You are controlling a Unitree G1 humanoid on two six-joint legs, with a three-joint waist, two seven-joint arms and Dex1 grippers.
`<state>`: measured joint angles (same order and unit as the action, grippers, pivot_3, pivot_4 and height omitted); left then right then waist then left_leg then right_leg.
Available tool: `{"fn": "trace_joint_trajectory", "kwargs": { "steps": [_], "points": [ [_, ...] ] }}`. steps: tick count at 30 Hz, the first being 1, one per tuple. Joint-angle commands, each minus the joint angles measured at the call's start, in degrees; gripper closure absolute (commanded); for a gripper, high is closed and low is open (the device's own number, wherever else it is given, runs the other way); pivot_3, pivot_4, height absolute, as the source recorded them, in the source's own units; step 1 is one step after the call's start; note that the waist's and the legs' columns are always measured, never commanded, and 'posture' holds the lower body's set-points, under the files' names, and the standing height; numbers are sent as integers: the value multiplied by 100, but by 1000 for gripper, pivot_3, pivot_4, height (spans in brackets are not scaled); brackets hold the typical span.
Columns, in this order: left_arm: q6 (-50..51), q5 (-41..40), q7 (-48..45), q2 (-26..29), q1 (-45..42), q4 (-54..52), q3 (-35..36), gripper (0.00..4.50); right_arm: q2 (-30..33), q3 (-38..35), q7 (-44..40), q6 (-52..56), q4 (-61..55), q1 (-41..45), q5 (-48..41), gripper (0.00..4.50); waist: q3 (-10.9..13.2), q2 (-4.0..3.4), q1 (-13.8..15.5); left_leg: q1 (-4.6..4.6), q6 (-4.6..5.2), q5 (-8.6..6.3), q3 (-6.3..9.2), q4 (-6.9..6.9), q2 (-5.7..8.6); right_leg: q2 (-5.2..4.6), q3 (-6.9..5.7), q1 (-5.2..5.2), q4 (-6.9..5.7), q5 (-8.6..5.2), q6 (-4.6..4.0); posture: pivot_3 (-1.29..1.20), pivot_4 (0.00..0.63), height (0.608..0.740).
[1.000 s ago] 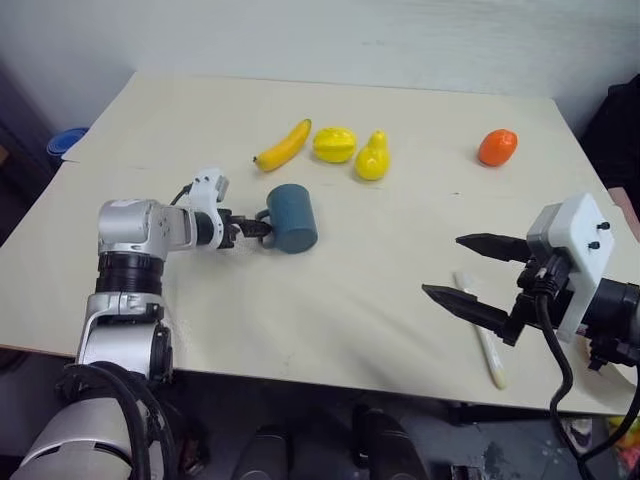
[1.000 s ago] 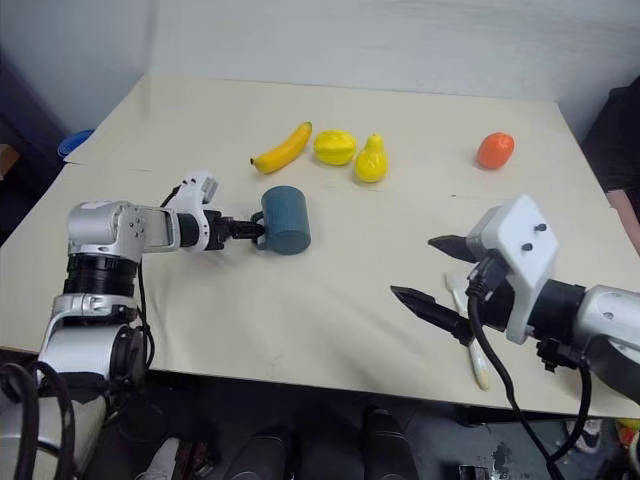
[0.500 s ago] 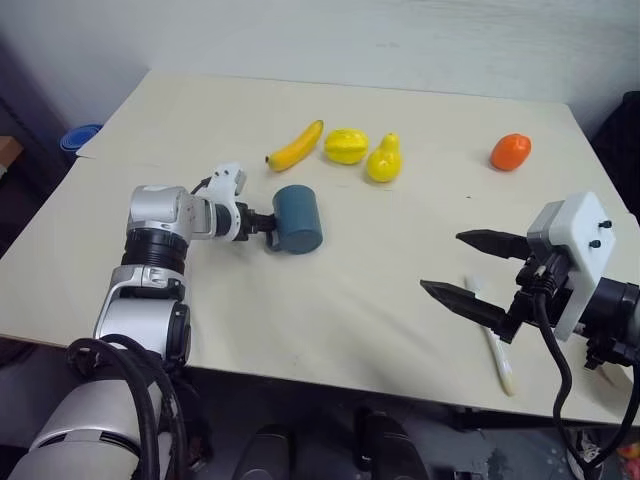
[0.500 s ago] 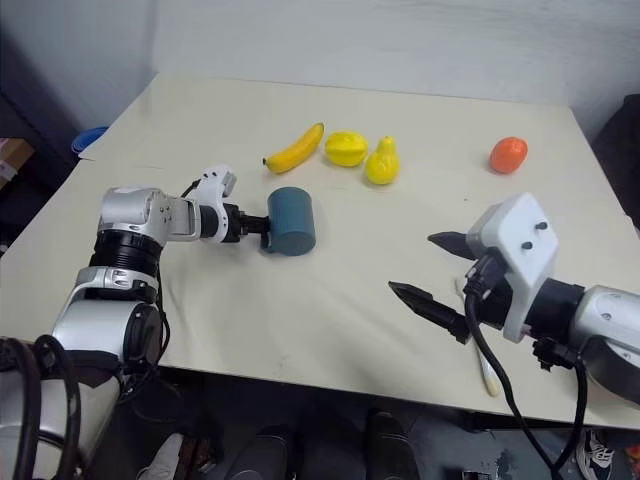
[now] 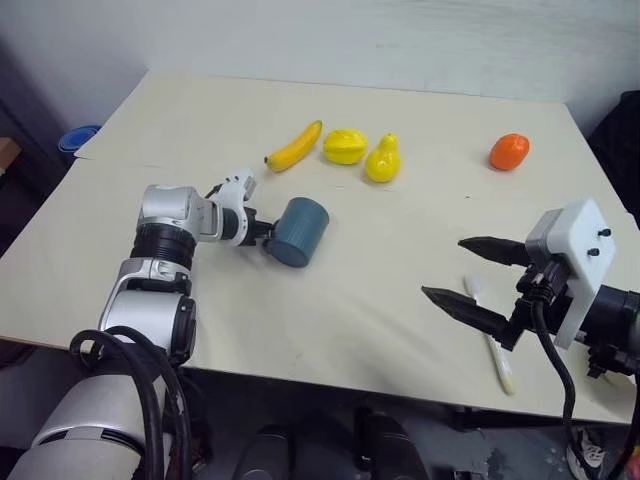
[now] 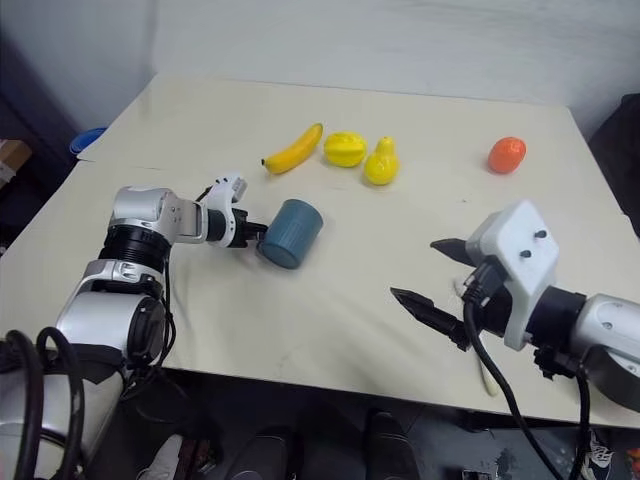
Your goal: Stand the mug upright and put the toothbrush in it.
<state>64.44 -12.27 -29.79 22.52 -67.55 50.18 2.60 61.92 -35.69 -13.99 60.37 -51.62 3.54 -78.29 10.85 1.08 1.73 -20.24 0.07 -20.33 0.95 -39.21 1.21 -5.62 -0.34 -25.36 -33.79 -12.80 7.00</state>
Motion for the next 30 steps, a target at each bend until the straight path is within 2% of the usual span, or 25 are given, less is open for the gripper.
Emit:
{"fn": "trace_joint_trajectory", "kwargs": {
  "steps": [1, 2, 7, 11, 14, 16, 22, 30],
  "points": [
    [-47, -194, 54, -228, 157, -220, 258, 4473, 107, -304, 10, -213, -137, -207, -2, 100, 0, 0, 5, -2, 0, 0, 0, 0, 0, 0, 0, 0, 1, 1, 1, 0, 150, 740],
    [-131, -242, 34, -259, 188, -385, 315, 4473, 112, -341, 12, -239, -148, -287, 4, 100, 1, 1, 13, -4, 1, 1, 0, 0, 0, -1, 0, 0, 2, 1, 2, 0, 150, 740],
    [-1579, -734, -219, -778, 842, -2633, 620, 4473, -70, -606, 271, -415, -240, -841, -119, 100, 9, 16, 44, -28, -24, 14, 3, 0, -8, -5, 1, -18, 19, 6, 10, 0, 150, 740],
    [-3265, -489, -295, -1319, 1596, -3807, 128, 4493, -173, -616, 586, -625, -318, -1170, -279, 50, 10, 17, 58, -32, -27, 10, -9, 0, -23, -5, 9, -22, 32, 9, 14, 0, 150, 740],
    [-3993, -424, -241, -1665, 2064, -4007, -50, 4493, -112, -559, 820, -763, -389, -1275, -388, 50, 10, 18, 86, -26, -18, 6, -25, 0, -2, -6, 18, -15, 45, 14, 24, 0, 150, 740],
    [-4948, -27, -255, -1719, 2477, -4054, -394, 4493, -39, -574, 932, -826, -420, -1323, -453, 50, 10, 18, 79, -20, -9, 5, -36, -1, -1, 0, 27, -10, 51, 16, 28, 0, 150, 740],
    [-6731, 660, 144, -1763, 2891, -3186, -653, 4493, 155, -668, 1122, -943, -448, -1477, -669, 50, 12, 21, 116, -10, 35, 3, -69, -1, -1, 11, 50, -8, 71, 34, 27, 0, 150, 740],
    [-7784, 884, 114, -1700, 3084, -2497, -739, 4493, 306, -753, 1202, -1036, -380, -1634, -787, 50, 11, 22, 135, -18, 50, -5, -78, -1, -3, 10, 50, -5, 73, 42, 35, 0, 150, 740]
  ]
}}
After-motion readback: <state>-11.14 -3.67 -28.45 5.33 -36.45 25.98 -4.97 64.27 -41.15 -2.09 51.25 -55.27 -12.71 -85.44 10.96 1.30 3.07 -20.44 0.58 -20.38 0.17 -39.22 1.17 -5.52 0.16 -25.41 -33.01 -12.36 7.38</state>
